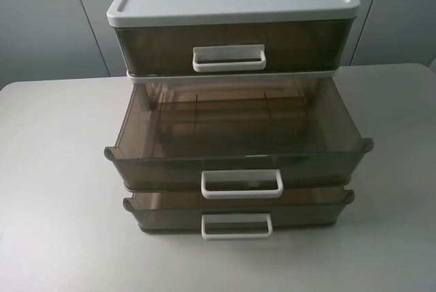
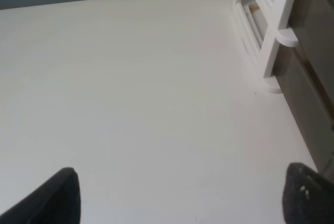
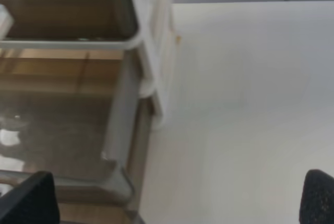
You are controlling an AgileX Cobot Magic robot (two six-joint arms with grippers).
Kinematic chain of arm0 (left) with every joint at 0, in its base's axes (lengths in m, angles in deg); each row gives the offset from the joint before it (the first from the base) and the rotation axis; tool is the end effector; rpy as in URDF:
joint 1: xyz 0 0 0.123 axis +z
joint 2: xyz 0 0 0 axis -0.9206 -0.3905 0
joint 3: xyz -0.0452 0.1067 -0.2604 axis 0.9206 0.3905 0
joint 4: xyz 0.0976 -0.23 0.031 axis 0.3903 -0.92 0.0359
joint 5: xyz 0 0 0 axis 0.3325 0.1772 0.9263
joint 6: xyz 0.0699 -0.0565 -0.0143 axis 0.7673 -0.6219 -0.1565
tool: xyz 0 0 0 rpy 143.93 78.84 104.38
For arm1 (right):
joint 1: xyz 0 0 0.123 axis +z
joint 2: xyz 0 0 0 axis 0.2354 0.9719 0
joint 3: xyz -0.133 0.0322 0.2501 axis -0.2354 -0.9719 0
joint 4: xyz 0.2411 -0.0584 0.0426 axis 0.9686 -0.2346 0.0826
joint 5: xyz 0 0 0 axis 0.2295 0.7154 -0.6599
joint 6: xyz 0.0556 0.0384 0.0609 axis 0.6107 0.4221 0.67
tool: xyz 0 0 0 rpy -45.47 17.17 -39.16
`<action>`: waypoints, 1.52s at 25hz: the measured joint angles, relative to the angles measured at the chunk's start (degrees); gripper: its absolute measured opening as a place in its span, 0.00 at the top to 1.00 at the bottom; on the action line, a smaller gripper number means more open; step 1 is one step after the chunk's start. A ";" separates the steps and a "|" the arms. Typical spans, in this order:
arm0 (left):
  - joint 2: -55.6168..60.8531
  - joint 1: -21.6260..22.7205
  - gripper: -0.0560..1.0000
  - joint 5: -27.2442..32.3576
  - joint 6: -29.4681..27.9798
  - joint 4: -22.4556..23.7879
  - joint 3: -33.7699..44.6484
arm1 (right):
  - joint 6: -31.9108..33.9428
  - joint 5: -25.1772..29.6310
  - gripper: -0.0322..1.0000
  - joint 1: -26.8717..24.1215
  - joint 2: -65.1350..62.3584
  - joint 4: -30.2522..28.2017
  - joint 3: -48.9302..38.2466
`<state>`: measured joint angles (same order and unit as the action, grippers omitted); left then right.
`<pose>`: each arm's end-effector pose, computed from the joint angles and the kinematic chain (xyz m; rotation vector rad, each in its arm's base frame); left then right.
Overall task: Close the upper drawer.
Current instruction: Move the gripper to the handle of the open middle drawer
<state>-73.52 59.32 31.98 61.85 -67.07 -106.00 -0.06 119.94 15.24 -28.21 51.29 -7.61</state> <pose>-0.0075 0.0023 0.2785 0.1148 2.0474 -0.0784 0.0493 0.0153 0.3511 -0.1042 2.2203 0.1910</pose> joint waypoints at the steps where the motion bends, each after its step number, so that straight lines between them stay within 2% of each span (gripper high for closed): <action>1: 0.00 0.00 0.25 0.00 0.00 0.00 0.00 | -1.88 0.09 0.29 0.00 2.68 2.10 2.19; 4: 0.00 0.00 0.25 0.00 0.00 0.00 0.00 | -8.19 -0.02 0.29 0.88 9.14 6.75 6.22; 7: 0.00 0.00 0.25 0.00 0.00 0.00 0.00 | -14.07 -0.36 0.29 4.79 14.20 9.30 8.84; 13: 0.00 0.00 0.25 0.00 0.00 0.00 0.00 | -21.66 -0.21 0.29 18.00 22.16 10.24 9.57; 19: 0.00 0.00 0.25 0.00 0.00 0.00 0.00 | -22.80 -0.13 0.29 35.54 29.07 10.46 9.57; 22: 0.00 0.00 0.25 0.00 0.00 0.00 0.00 | -23.68 -0.13 0.29 42.87 32.79 10.64 9.57; 26: 0.00 0.00 0.25 0.00 0.00 0.00 0.00 | -24.39 -0.13 0.29 50.20 39.00 10.78 9.57; 30: 0.00 0.00 0.25 0.00 0.00 0.00 0.00 | -25.26 -0.46 0.29 54.13 45.40 10.78 9.57; 38: 0.00 0.00 0.25 0.00 0.00 0.00 0.00 | -29.03 -3.32 0.29 56.47 54.72 11.88 9.44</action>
<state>-73.52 59.32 31.98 61.85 -67.07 -106.00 -29.08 116.62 71.71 26.51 63.17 1.83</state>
